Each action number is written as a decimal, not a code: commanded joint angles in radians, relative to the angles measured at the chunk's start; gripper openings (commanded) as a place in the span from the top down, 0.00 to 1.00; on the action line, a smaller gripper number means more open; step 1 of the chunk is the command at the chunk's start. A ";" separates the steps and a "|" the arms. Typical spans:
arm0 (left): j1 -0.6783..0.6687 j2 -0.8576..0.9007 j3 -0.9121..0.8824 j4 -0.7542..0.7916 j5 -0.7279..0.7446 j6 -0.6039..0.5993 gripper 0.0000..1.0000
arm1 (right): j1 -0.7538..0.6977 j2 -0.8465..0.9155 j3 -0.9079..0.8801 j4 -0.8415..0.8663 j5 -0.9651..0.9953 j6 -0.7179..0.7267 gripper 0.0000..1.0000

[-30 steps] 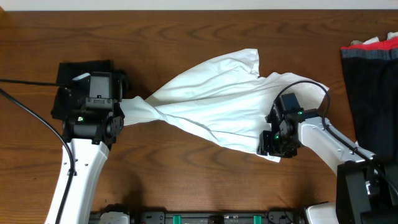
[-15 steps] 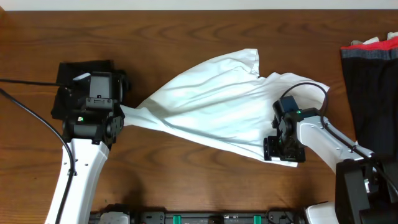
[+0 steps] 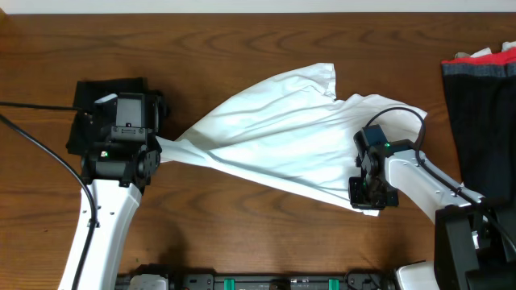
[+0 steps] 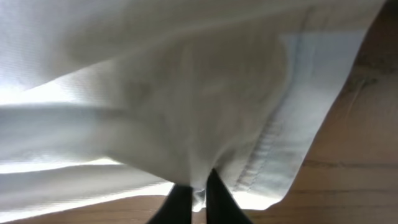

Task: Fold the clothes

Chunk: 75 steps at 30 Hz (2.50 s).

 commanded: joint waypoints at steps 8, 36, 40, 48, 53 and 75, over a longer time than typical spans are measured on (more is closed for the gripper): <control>0.005 -0.018 0.024 0.003 -0.007 0.028 0.94 | 0.000 -0.031 0.014 -0.002 -0.047 -0.037 0.99; 0.004 -0.259 0.835 -0.122 0.203 0.315 0.94 | -0.001 -0.510 0.939 -0.313 0.221 -0.016 0.99; 0.004 -0.259 0.957 -0.124 0.215 0.325 0.94 | -0.001 -0.510 1.059 -0.319 0.228 -0.016 0.99; 0.004 -0.255 1.095 -0.120 0.232 0.356 0.94 | -0.001 -0.510 1.212 -0.364 0.240 -0.039 0.99; 0.004 -0.244 1.106 -0.127 0.243 0.358 0.94 | -0.001 -0.509 1.228 -0.374 0.239 -0.039 0.99; 0.004 0.167 1.098 -0.524 0.707 0.358 0.85 | -0.001 -0.338 1.228 -0.432 0.232 -0.058 0.99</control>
